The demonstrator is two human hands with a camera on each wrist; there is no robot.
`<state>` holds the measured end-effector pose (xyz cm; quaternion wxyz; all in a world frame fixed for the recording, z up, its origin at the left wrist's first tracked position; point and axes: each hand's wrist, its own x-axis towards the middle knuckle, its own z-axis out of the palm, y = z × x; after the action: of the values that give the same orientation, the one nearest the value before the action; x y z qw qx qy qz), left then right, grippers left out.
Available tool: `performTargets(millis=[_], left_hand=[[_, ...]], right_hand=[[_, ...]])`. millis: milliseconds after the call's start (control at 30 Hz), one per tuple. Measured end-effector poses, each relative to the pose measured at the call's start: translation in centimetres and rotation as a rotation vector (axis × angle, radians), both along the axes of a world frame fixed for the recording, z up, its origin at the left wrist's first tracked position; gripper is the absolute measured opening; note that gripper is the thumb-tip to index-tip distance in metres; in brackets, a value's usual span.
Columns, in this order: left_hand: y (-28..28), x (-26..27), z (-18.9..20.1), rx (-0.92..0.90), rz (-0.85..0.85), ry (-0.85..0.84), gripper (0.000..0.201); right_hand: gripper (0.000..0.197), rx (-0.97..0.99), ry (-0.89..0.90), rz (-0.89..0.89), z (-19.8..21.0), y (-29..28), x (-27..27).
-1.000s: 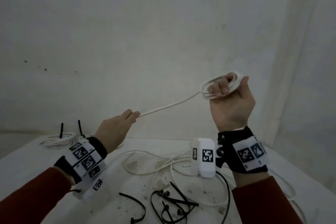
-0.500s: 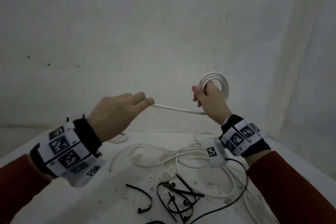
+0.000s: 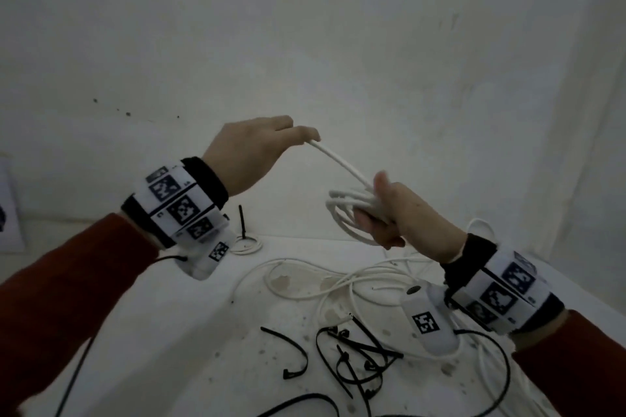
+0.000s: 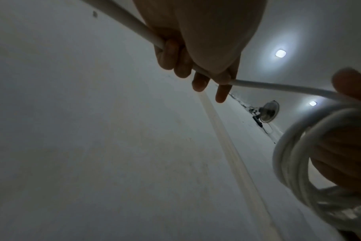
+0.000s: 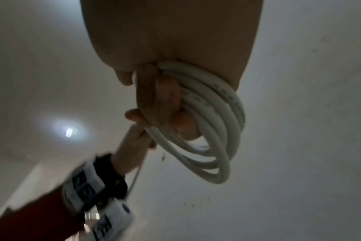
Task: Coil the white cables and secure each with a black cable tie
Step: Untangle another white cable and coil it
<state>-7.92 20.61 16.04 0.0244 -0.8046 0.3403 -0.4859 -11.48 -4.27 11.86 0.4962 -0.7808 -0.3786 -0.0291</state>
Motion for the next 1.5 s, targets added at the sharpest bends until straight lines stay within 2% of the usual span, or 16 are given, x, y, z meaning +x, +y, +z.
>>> performTargets(millis=[100, 167, 233, 333, 400, 533, 633, 700, 867, 933, 1033, 1133, 1233, 1300, 1433, 1500], left_hand=[[-1.1, 1.3, -2.1, -0.190, -0.174, 0.206, 0.047], [-1.8, 2.0, -4.0, -0.268, -0.196, 0.285, 0.063], [-2.3, 2.4, -5.7, -0.294, -0.138, 0.323, 0.072], [-2.7, 2.7, -7.8, -0.243, 0.057, 0.445, 0.074], [-2.7, 2.6, -8.9, -0.174, 0.125, 0.401, 0.066], [-3.0, 1.7, -10.1, 0.075, 0.112, 0.060, 0.052], [-3.6, -0.4, -9.5, 0.190, 0.029, -0.048, 0.037], [-3.9, -1.8, -8.9, 0.237, 0.019, -0.103, 0.033], [-3.5, -3.9, -6.6, 0.280, 0.021, -0.302, 0.020], [-3.2, -4.3, -5.8, 0.252, -0.035, -0.397, 0.024], [-3.1, -4.3, -5.4, 0.190, -0.105, -0.507, 0.023], [-2.9, -4.3, -5.3, 0.123, -0.109, -0.529, 0.017], [-2.2, -4.2, -5.1, -0.004, -0.107, -0.430, 0.009], [-1.7, -4.1, -5.2, -0.149, -0.113, -0.308, 0.016], [-1.6, -4.2, -5.7, -0.360, -0.270, 0.041, 0.020], [-2.3, -4.2, -6.6, -0.491, -0.385, 0.257, 0.015]], right_hand=[[0.074, 0.364, 0.169, 0.072, 0.9, 0.5, -0.4], [0.072, 0.590, 0.232, 0.091, 1.6, 0.5, -0.5], [0.070, 0.749, 0.265, 0.095, 2.2, 0.3, -0.4], [0.068, 0.932, 0.277, 0.095, 2.5, -0.1, -0.4], [0.067, 1.049, 0.268, 0.101, 2.6, -0.4, -0.3], [0.057, 1.169, 0.224, 0.076, 2.6, -0.5, 0.7], [0.048, 1.138, 0.218, 0.013, 2.1, 0.1, 1.9], [0.042, 1.030, 0.206, -0.057, 1.5, 0.6, 2.6], [0.043, 0.469, 0.030, -0.308, 0.0, 2.7, 2.8], [0.050, 0.329, -0.041, -0.299, -0.9, 3.7, 2.7], [0.047, 0.190, -0.129, -0.272, -2.1, 4.8, 2.4], [0.066, 0.115, -0.093, -0.135, -3.1, 5.4, 1.7], [0.080, 0.102, 0.040, -0.067, -3.4, 5.2, 0.8], [0.082, 0.137, 0.121, -0.019, -3.6, 4.9, 0.3], [0.087, 0.232, 0.309, 0.105, -4.4, 4.7, -0.3], [0.090, 0.278, 0.347, 0.070, -4.3, 4.5, -0.5]])
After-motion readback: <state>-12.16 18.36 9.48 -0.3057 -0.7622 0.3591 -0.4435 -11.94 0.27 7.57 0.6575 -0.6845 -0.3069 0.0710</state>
